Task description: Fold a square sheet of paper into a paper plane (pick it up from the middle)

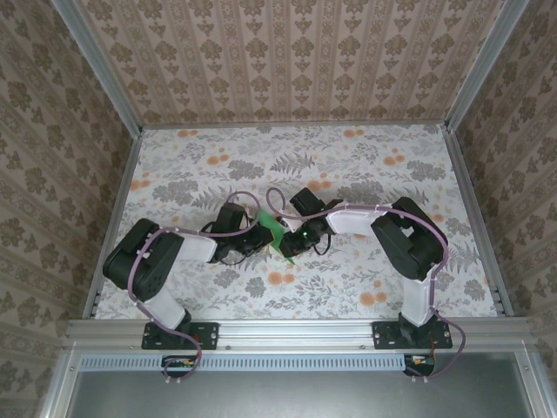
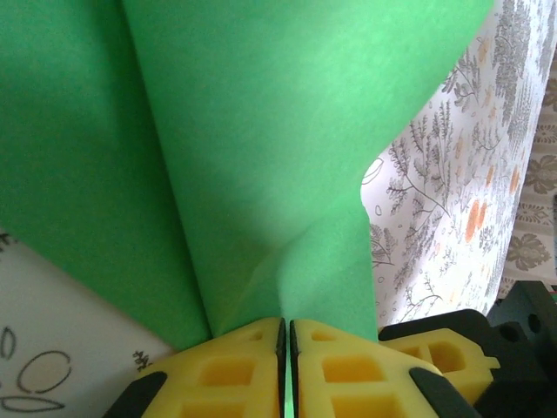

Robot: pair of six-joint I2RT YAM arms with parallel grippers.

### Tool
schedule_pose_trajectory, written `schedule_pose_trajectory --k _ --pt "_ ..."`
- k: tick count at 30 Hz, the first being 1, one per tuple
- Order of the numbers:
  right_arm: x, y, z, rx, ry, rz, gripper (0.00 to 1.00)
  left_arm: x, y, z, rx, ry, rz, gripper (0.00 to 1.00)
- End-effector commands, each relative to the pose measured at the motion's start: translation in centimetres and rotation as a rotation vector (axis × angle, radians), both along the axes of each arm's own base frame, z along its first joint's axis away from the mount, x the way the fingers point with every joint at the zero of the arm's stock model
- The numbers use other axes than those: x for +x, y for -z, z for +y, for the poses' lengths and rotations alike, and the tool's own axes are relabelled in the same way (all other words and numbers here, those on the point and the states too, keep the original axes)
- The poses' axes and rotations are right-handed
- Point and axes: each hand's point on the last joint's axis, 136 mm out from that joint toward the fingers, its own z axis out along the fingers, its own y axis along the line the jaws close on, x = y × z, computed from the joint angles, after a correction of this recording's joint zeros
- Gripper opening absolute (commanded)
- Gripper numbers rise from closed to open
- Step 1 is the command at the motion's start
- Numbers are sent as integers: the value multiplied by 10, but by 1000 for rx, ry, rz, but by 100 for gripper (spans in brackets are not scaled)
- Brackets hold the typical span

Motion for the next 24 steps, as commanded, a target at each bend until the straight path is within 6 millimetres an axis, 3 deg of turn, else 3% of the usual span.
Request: schedule_pose_trajectory --k 1,5,13,24 --pt "0 5 0 3 -10 14 13 7 -22 -3 -38 16 -72 14" --pt "2 -6 6 64 -1 28 7 2 -25 -1 -38 29 -92 14" --pt "2 -24 15 185 23 108 6 -3 -31 -12 -69 78 -132 14" --pt "2 -7 12 158 44 177 6 -4 -19 -16 -78 76 -113 10"
